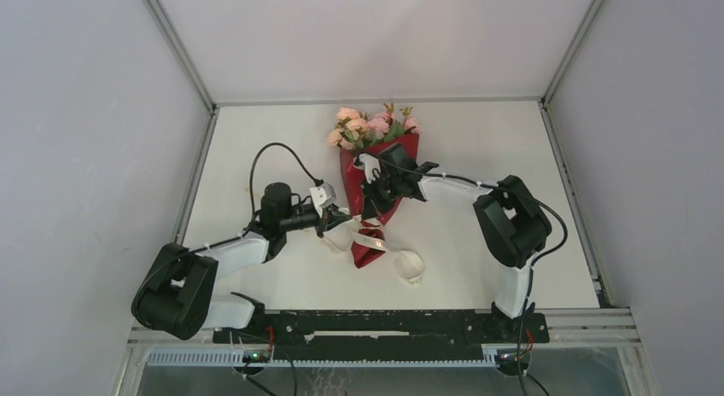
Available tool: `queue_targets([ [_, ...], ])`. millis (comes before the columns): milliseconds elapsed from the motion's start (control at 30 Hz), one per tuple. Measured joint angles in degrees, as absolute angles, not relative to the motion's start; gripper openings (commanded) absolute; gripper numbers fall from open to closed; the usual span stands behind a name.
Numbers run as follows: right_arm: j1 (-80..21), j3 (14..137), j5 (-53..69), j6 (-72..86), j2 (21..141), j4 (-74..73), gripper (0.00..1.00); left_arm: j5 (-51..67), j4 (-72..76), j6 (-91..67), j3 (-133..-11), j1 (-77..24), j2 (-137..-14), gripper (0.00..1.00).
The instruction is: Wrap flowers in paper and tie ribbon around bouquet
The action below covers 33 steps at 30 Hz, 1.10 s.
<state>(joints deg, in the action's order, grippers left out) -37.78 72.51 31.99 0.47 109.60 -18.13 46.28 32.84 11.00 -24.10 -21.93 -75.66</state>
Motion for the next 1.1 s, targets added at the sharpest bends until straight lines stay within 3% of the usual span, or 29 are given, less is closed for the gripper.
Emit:
queue_targets([
  [467,-34.1,65.8,35.3,5.0,99.1,-15.2,0.0,51.0,26.5,31.6,-24.4,-21.9,-75.8,0.0],
  [833,-33.4,62.7,36.5,7.2,99.0,-12.6,0.0,29.0,30.6,-2.0,-26.0,-21.9,-78.4,0.06],
  [900,-33.4,62.6,36.6,7.5,99.0,-12.2,0.0,24.9,30.8,-8.2,-26.3,-21.9,-79.4,0.1],
  [1100,-33.4,62.6,37.2,8.3,99.0,-10.9,0.0,16.2,30.4,-18.7,-26.4,-21.9,-82.7,0.57],
])
